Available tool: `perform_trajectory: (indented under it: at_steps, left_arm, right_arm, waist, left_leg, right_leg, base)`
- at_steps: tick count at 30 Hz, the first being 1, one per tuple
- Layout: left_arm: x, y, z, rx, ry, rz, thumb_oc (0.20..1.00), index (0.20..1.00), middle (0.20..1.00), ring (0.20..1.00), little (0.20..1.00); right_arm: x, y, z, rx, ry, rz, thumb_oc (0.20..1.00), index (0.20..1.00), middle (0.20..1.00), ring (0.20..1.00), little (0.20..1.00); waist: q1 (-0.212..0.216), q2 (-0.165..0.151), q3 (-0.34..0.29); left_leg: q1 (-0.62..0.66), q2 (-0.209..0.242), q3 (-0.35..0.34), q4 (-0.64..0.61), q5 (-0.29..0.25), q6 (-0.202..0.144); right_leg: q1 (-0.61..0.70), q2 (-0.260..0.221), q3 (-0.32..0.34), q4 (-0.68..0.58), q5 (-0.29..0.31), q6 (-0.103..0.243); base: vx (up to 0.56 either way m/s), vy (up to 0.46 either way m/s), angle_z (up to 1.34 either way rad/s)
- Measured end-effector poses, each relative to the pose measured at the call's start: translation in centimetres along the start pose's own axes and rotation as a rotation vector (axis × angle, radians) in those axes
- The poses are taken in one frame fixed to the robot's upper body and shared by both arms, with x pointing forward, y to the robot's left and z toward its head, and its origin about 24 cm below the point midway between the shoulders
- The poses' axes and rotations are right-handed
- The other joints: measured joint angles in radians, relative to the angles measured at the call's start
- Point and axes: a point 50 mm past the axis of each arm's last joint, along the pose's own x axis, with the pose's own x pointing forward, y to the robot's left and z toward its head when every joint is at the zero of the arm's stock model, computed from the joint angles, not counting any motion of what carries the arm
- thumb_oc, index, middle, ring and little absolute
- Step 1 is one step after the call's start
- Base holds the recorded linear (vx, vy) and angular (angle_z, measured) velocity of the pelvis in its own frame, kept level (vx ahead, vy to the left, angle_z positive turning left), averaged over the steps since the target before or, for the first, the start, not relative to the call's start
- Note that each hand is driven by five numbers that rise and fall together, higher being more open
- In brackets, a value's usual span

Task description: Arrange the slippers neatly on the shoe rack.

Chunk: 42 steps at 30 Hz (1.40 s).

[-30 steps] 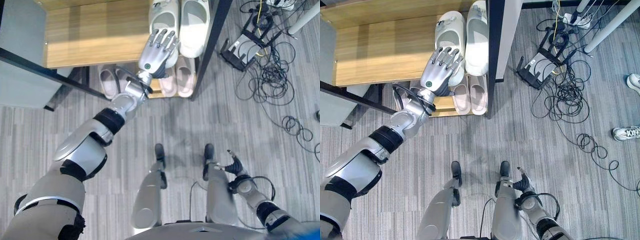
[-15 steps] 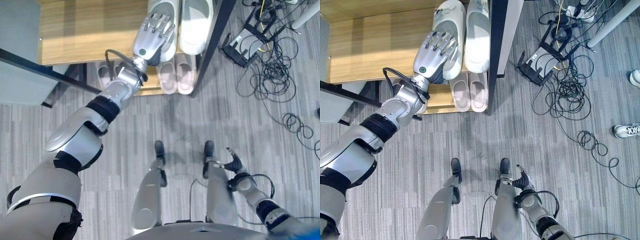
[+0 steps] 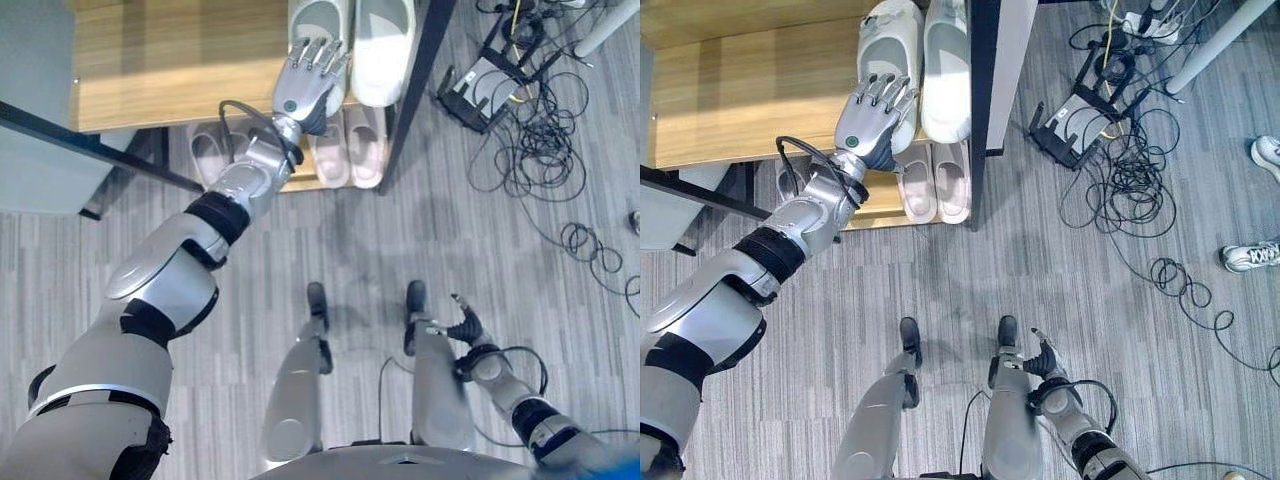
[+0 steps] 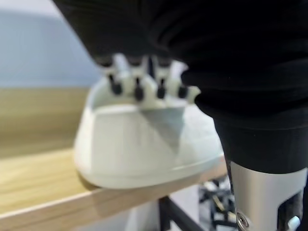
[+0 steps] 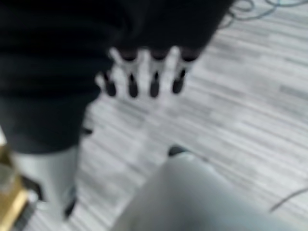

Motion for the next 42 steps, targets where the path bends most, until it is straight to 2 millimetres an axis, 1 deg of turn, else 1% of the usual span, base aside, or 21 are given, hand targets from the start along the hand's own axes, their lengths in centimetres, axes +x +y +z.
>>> perform_trajectory:
  at_steps: [3,7,12,15,17,18,20,23,24,26,27,28,29,31,32,33,35,36,38,39,42]
  left_arm:
    - [-0.2,-0.4,-0.4,-0.037,0.045,-0.014,1.000,1.000,1.000,1.000,1.000]
    - [-0.2,-0.8,0.3,-0.104,0.067,-0.010,1.000,1.000,1.000,1.000,1.000]
    - [-0.2,-0.7,0.0,-0.108,0.078,-0.006,1.000,1.000,1.000,1.000,1.000]
    - [-0.1,-0.1,-0.4,-0.108,0.083,0.029,1.000,1.000,1.000,1.000,1.000]
    - [-0.5,0.1,-0.7,-0.142,0.098,0.050,1.000,1.000,1.000,1.000,1.000]
    - [-1.1,-0.3,-0.7,-0.160,0.100,0.042,1.000,1.000,1.000,1.000,1.000]
    - [-3.0,-1.6,-0.5,-0.236,0.117,0.021,1.000,1.000,1.000,1.000,1.000]
    - [-5.3,-3.7,-0.1,-0.285,0.123,-0.049,1.000,1.000,1.000,1.000,1.000]
    - [-7.5,-4.8,0.0,-0.375,0.175,-0.067,1.000,1.000,1.000,1.000,1.000]
    - [-11.0,-6.1,0.3,-0.514,0.246,-0.095,1.000,1.000,1.000,1.000,1.000]
    - [-12.0,-6.5,0.7,-0.549,0.251,-0.115,1.000,1.000,1.000,1.000,1.000]
    - [-13.5,-6.6,0.5,-0.614,0.287,-0.115,1.000,1.000,1.000,1.000,1.000]
    - [-16.7,-6.6,0.2,-0.728,0.372,-0.112,1.000,1.000,1.000,1.000,1.000]
    - [-21.2,-6.9,0.2,-0.859,0.476,-0.158,1.000,1.000,1.000,1.000,1.000]
    - [-22.4,-7.2,0.5,-0.887,0.496,-0.192,1.000,1.000,1.000,1.000,1.000]
    - [-24.1,-7.6,0.5,-0.932,0.543,-0.228,1.000,1.000,1.000,1.000,1.000]
    - [-26.3,-7.3,0.0,-0.993,0.636,-0.232,1.000,1.000,1.000,1.000,1.000]
    - [-26.9,-7.4,-0.2,-1.020,0.668,-0.234,1.000,1.000,1.000,1.000,1.000]
    - [-28.2,-7.1,-0.9,-1.099,0.739,-0.215,1.000,1.000,1.000,1.000,1.000]
    - [-29.6,-6.6,-1.5,-1.197,0.832,-0.151,1.000,1.000,1.000,1.000,1.000]
    - [-32.7,-6.8,-1.3,-1.305,0.952,-0.194,1.000,1.000,1.000,1.000,1.000]
  right_arm:
    - [-0.2,0.2,-0.6,-0.006,0.021,0.006,1.000,1.000,1.000,1.000,1.000]
    - [-0.7,0.7,-1.5,-0.011,0.054,0.019,1.000,1.000,1.000,1.000,1.000]
    - [-0.8,0.7,-1.7,-0.013,0.061,0.020,1.000,1.000,1.000,1.000,1.000]
    - [-0.9,0.7,-2.1,-0.019,0.079,0.020,1.000,1.000,1.000,1.000,1.000]
    - [-1.0,0.8,-2.3,-0.017,0.095,0.023,1.000,1.000,1.000,1.000,1.000]
    - [-1.2,1.0,-2.7,-0.017,0.107,0.027,1.000,1.000,1.000,1.000,1.000]
    - [-1.5,1.3,-3.3,0.000,0.142,0.026,1.000,1.000,1.000,1.000,1.000]
    - [-2.0,1.4,-4.3,0.004,0.182,0.024,1.000,1.000,1.000,1.000,1.000]
    - [-2.2,1.3,-4.8,0.019,0.217,0.014,1.000,1.000,1.000,1.000,1.000]
    - [-2.7,1.4,-5.7,0.041,0.264,0.003,1.000,1.000,1.000,1.000,1.000]
    - [-3.1,1.3,-6.4,0.040,0.291,-0.002,1.000,1.000,1.000,1.000,1.000]
    - [-3.1,1.1,-6.8,0.055,0.317,-0.015,1.000,1.000,1.000,1.000,1.000]
    - [-3.4,1.0,-7.4,0.079,0.356,-0.032,1.000,1.000,1.000,1.000,1.000]
    - [-4.5,1.0,-8.9,0.086,0.413,-0.041,1.000,1.000,1.000,1.000,1.000]
    - [-5.2,1.1,-9.7,0.077,0.444,-0.035,1.000,1.000,1.000,1.000,1.000]
    - [-6.2,1.0,-11.0,0.064,0.488,-0.034,1.000,1.000,1.000,1.000,1.000]
    - [-6.4,1.0,-11.3,0.086,0.512,-0.043,1.000,1.000,1.000,1.000,1.000]
    - [-6.8,1.2,-11.7,0.092,0.532,-0.041,1.000,1.000,1.000,1.000,1.000]
    - [-7.4,1.4,-12.2,0.103,0.564,-0.029,1.000,1.000,1.000,1.000,1.000]
    - [-7.7,1.7,-12.5,0.122,0.584,-0.023,1.000,1.000,1.000,1.000,1.000]
    - [-10.0,2.4,-14.4,0.123,0.668,0.007,1.000,1.000,1.000,1.000,1.000]
  waist:
    - [0.001,-0.008,-0.034]
    - [0.000,-0.018,-0.087]
    - [0.002,-0.017,-0.102]
    - [0.005,-0.012,-0.113]
    - [0.010,-0.009,-0.115]
    - [0.012,-0.002,-0.128]
    - [0.012,0.010,-0.135]
    - [0.029,0.028,-0.152]
    - [0.035,0.037,-0.158]
    - [0.037,0.048,-0.165]
    - [0.050,0.060,-0.173]
    - [0.064,0.062,-0.175]
    - [0.065,0.076,-0.183]
    - [0.070,0.093,-0.201]
    - [0.085,0.101,-0.218]
    - [0.113,0.109,-0.244]
    - [0.113,0.112,-0.256]
    - [0.113,0.110,-0.263]
    - [0.121,0.099,-0.289]
    - [0.108,0.089,-0.300]
    - [0.121,0.073,-0.371]
  left_leg:
    - [-0.012,0.002,0.015,-0.001,0.000,0.000]
    - [-0.016,0.001,0.021,-0.004,0.000,0.001]
    - [-0.015,0.001,0.021,-0.004,0.000,0.001]
    - [-0.006,0.002,0.022,-0.004,0.000,0.001]
    - [0.013,0.002,0.022,-0.006,0.000,0.000]
    - [0.017,0.002,0.021,-0.008,-0.001,0.000]
    - [0.048,0.001,0.024,-0.021,-0.001,-0.001]
    - [0.078,0.002,0.025,-0.025,-0.005,-0.003]
    - [0.113,0.004,0.028,-0.038,-0.005,-0.004]
    - [0.167,0.004,0.028,-0.052,-0.007,-0.007]
    - [0.178,0.005,0.020,-0.053,-0.008,-0.008]
    - [0.196,0.008,0.020,-0.064,-0.016,-0.008]
    - [0.233,0.011,0.019,-0.082,-0.017,-0.013]
    - [0.290,0.011,0.020,-0.101,-0.020,-0.012]
    - [0.299,0.008,0.017,-0.102,-0.025,-0.013]
    - [0.311,0.012,0.015,-0.112,-0.030,-0.017]
    - [0.336,0.015,0.015,-0.127,-0.024,-0.015]
    - [0.345,0.013,0.013,-0.125,-0.023,-0.016]
    - [0.363,0.024,-0.001,-0.130,-0.028,-0.019]
    - [0.397,0.027,-0.002,-0.147,-0.017,-0.032]
    - [0.432,0.034,-0.006,-0.160,-0.031,-0.025]
  right_leg:
    - [-0.022,0.000,0.009,-0.001,0.002,0.002]
    - [-0.030,0.001,0.015,0.000,0.005,0.000]
    - [-0.030,0.003,0.021,0.001,0.005,0.000]
    - [-0.021,0.004,0.023,0.001,0.005,0.000]
    - [-0.003,0.004,0.024,0.000,0.004,0.001]
    - [0.000,0.004,0.024,-0.001,0.003,0.002]
    - [0.025,0.003,0.025,-0.003,0.000,0.002]
    - [0.048,0.001,0.025,0.006,-0.019,0.008]
    - [0.072,0.002,0.025,0.010,-0.026,0.006]
    - [0.117,0.002,0.023,0.016,-0.046,0.005]
    - [0.134,0.001,0.014,0.019,-0.056,0.004]
    - [0.141,-0.002,0.007,0.029,-0.065,0.002]
    - [0.169,-0.002,0.005,0.032,-0.076,0.002]
    - [0.218,-0.001,0.000,0.032,-0.096,0.002]
    - [0.224,-0.001,-0.002,0.032,-0.104,0.003]
    - [0.227,-0.004,-0.007,0.041,-0.115,0.000]
    - [0.253,0.000,-0.008,0.042,-0.122,0.001]
    - [0.262,0.004,-0.010,0.040,-0.125,0.001]
    - [0.287,0.003,-0.030,0.051,-0.142,-0.003]
    - [0.313,0.007,-0.032,0.050,-0.146,-0.006]
    - [0.339,0.015,-0.040,0.057,-0.176,-0.012]
  base:
    - [0.00,-0.007,-0.12]
    - [0.00,-0.001,-0.01]
    - [0.00,0.000,0.00]
    - [0.01,-0.011,-0.01]
    - [0.03,-0.023,0.00]
    - [0.05,-0.047,-0.02]
    - [0.06,-0.039,-0.02]
    - [0.10,-0.063,-0.02]
    - [0.10,-0.067,-0.04]
    - [0.10,-0.066,0.06]
    - [0.13,-0.076,0.12]
    - [0.16,-0.112,0.11]
    - [0.12,-0.090,-0.01]
    - [0.09,-0.090,0.04]
    - [0.14,-0.165,0.10]
    - [0.10,-0.126,0.04]
    - [0.06,-0.094,0.01]
    - [0.10,-0.205,0.19]
    - [0.08,-0.180,0.15]
    - [0.05,-0.099,0.01]
    - [0.04,-0.137,0.04]
